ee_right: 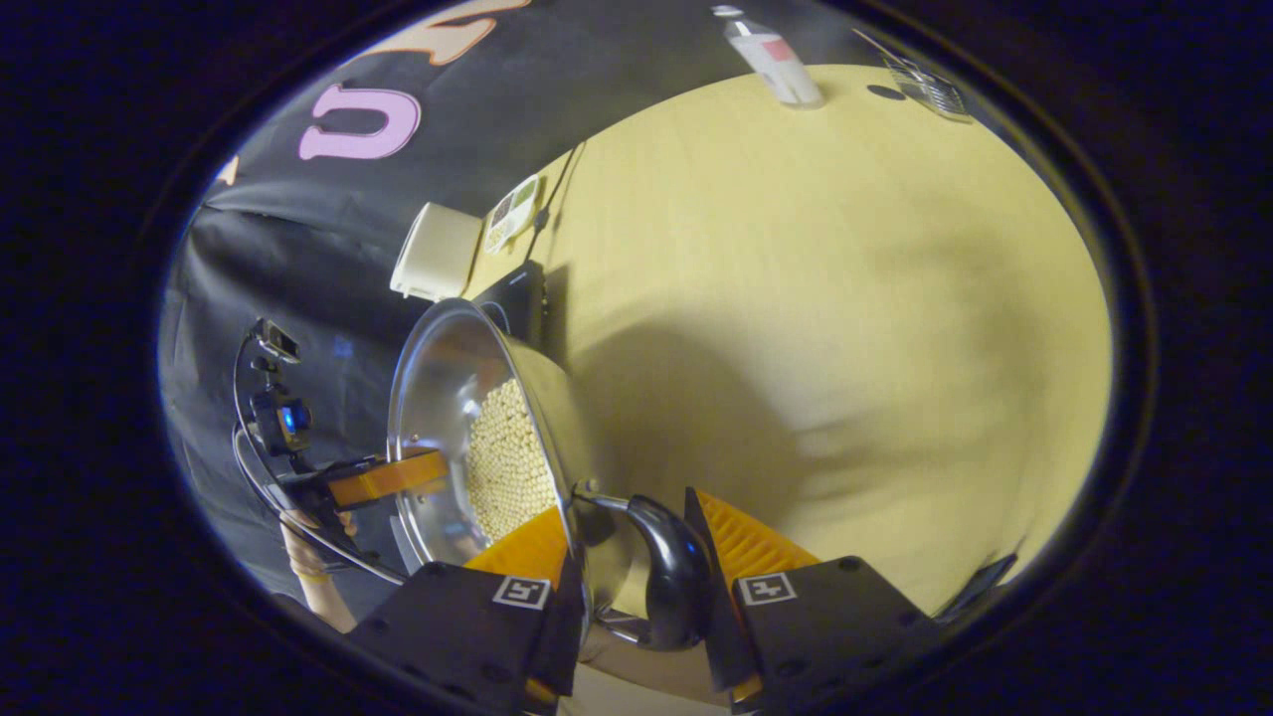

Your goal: First push the handle of the pot to place it horizontally, then grasp the pot with both hands and set it on the induction cooktop.

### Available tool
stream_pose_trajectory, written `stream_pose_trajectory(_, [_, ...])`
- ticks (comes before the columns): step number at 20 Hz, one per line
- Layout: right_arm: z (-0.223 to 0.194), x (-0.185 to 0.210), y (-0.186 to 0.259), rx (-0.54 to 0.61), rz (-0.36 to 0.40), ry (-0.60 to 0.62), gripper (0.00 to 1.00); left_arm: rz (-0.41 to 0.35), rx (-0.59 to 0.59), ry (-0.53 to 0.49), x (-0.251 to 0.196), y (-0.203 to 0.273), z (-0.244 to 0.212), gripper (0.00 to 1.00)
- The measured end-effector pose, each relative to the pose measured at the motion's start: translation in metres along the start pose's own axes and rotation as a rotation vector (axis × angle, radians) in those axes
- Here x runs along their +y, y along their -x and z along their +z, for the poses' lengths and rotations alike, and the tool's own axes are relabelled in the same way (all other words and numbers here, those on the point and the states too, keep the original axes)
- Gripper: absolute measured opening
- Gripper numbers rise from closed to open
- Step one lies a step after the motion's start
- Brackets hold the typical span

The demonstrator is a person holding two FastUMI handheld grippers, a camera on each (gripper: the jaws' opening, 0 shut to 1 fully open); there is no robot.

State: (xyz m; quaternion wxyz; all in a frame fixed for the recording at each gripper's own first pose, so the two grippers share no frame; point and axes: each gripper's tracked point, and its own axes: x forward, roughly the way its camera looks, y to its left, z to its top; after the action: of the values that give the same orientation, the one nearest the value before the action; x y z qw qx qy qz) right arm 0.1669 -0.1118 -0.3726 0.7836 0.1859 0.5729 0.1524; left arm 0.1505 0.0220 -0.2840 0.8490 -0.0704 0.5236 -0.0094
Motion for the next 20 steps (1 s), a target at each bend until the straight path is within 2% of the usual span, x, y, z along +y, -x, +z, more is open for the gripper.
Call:
stream_pose_trajectory(1, [0.000,0.000,0.001,-0.003,-0.001,0.000,0.54,-0.001,-0.003,0.000,0.000,-0.002,0.001,0.61])
stream_pose_trajectory(8, [0.006,-0.002,0.008,-0.024,-0.023,0.017,0.54,-0.004,-0.027,-0.005,-0.002,-0.010,-0.009,0.60])
stream_pose_trajectory(10, [0.004,-0.002,0.008,-0.033,-0.027,0.015,0.50,-0.001,-0.039,-0.016,-0.003,-0.007,-0.009,0.59])
stream_pose_trajectory(11, [0.006,-0.003,0.009,-0.040,-0.030,0.010,0.54,0.003,-0.045,-0.022,-0.003,-0.006,-0.009,0.59])
stream_pose_trajectory(13, [0.007,-0.004,0.009,-0.057,-0.041,0.010,0.54,0.013,-0.062,-0.037,-0.008,-0.006,-0.013,0.59])
stream_pose_trajectory(14, [0.011,-0.006,0.011,-0.068,-0.047,0.008,0.48,0.016,-0.077,-0.051,-0.008,-0.003,-0.013,0.59])
stream_pose_trajectory(15, [0.013,-0.008,0.013,-0.077,-0.051,0.008,0.54,0.018,-0.088,-0.061,-0.009,0.000,-0.013,0.59])
stream_pose_trajectory(16, [0.016,-0.011,0.016,-0.087,-0.056,0.008,0.51,0.018,-0.101,-0.068,-0.011,0.003,-0.015,0.60])
stream_pose_trajectory(17, [0.019,-0.013,0.018,-0.098,-0.060,0.010,0.54,0.017,-0.110,-0.071,-0.010,0.003,-0.016,0.60])
stream_pose_trajectory(20, [0.035,-0.021,0.027,-0.129,-0.077,0.027,0.54,0.010,-0.131,-0.065,-0.007,0.003,-0.023,0.59])
